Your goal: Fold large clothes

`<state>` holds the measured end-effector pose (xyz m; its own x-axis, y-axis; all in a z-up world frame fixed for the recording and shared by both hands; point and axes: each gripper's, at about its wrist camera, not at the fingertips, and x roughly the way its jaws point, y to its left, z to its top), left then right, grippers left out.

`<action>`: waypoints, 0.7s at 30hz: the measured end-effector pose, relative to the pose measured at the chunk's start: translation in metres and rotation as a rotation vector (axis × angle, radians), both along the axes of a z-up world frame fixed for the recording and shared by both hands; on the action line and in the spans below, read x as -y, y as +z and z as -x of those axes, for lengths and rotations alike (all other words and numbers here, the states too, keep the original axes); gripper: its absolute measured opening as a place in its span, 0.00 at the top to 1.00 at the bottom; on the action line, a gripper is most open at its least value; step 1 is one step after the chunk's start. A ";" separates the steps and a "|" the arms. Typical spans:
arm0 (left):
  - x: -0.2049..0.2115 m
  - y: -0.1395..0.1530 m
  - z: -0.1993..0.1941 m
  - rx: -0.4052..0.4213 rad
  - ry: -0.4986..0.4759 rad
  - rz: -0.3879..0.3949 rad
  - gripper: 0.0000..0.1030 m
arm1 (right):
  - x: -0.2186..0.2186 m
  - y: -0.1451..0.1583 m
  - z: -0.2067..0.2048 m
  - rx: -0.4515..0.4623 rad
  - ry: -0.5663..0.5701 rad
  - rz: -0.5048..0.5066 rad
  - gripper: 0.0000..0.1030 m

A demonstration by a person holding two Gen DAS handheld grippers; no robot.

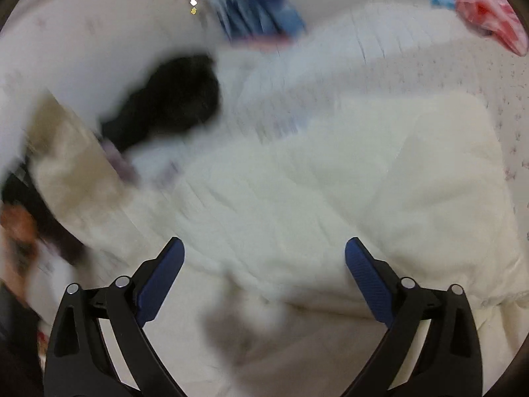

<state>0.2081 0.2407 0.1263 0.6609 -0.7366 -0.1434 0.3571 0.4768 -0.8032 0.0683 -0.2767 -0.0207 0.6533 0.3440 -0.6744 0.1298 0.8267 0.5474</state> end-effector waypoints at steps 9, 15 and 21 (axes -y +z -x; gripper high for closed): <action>-0.020 -0.014 -0.011 -0.023 0.017 0.104 0.83 | -0.021 0.066 -0.011 0.232 0.008 0.217 0.07; -0.018 0.011 -0.010 0.044 -0.029 0.214 0.83 | -0.080 -0.013 -0.146 -0.098 0.246 -0.072 0.05; -0.005 0.025 -0.012 0.064 -0.082 0.208 0.83 | -0.110 0.000 -0.146 -0.057 0.275 0.058 0.06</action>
